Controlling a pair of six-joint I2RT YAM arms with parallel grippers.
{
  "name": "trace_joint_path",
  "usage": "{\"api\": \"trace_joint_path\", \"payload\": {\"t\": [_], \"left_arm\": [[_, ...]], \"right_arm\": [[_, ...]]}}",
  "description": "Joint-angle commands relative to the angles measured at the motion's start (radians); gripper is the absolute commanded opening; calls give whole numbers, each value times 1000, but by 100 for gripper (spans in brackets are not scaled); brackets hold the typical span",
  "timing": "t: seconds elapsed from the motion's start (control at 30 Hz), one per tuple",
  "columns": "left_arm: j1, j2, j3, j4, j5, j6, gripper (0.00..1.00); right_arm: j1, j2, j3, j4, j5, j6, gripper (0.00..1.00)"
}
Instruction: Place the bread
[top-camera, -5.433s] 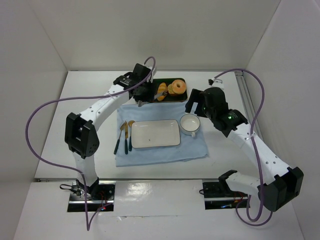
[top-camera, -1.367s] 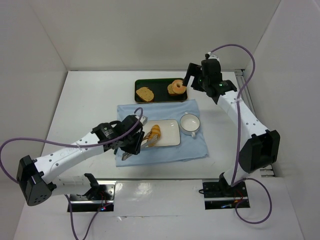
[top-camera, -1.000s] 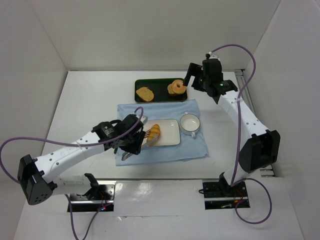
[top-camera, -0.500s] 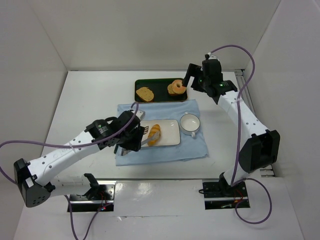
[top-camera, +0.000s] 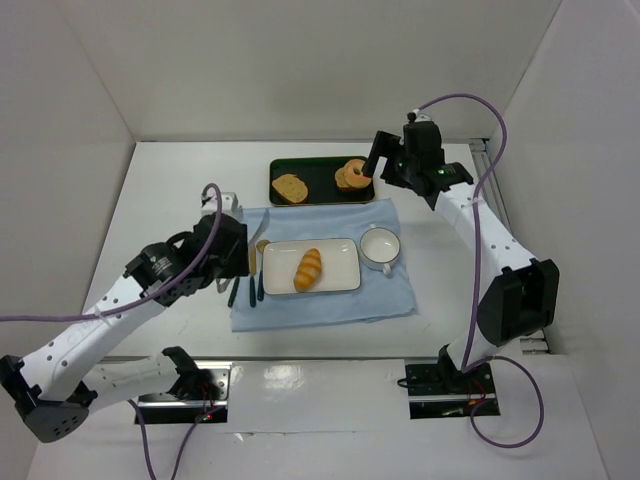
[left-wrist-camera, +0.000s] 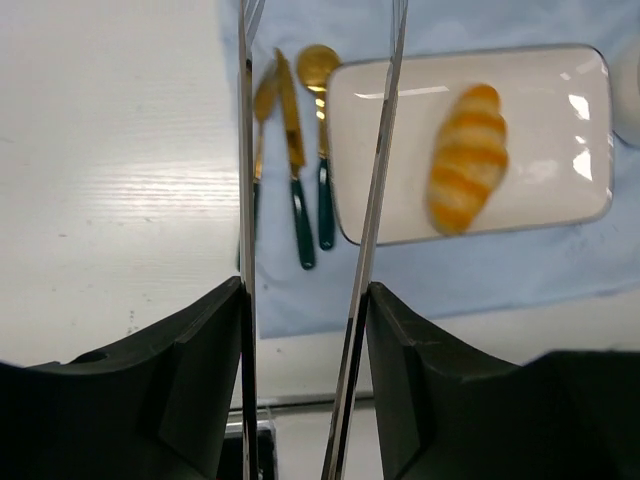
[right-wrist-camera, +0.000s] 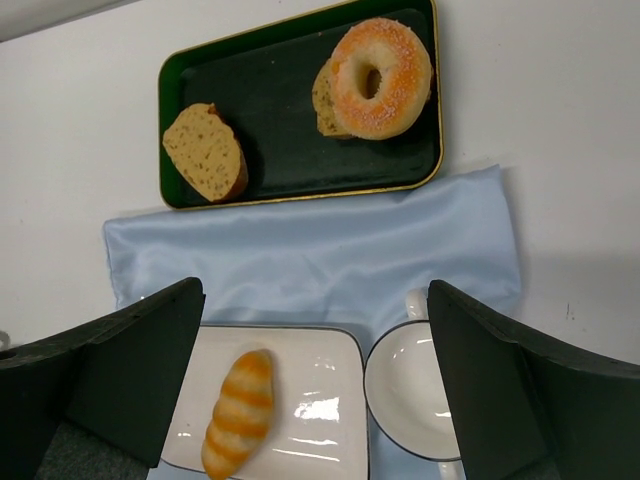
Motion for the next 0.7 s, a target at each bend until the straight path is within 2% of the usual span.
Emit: {"api": "trace_joint_path", "payload": {"t": [0.0, 0.17, 0.2, 0.4, 0.5, 0.67], "left_arm": [[83, -10, -6, -1, -117, -28, 62], [252, -10, -113, 158, -51, 60, 62], [316, -1, -129, 183, -7, 76, 62], [543, 74, -217, 326, 144, 202, 60], [631, 128, -231, 398, 218, 237, 60], [709, 222, -242, 481, 278, 283, 59]], "right_arm": [[-5, -28, -12, 37, -26, 2, 100], [-5, -39, -43, 37, -37, 2, 100], [-5, -50, -43, 37, -46, 2, 100], [-5, -80, -73, 37, -46, 2, 100], [-14, -90, -93, 37, -46, 2, 100], [-14, -99, -102, 37, -46, 2, 100]]}}
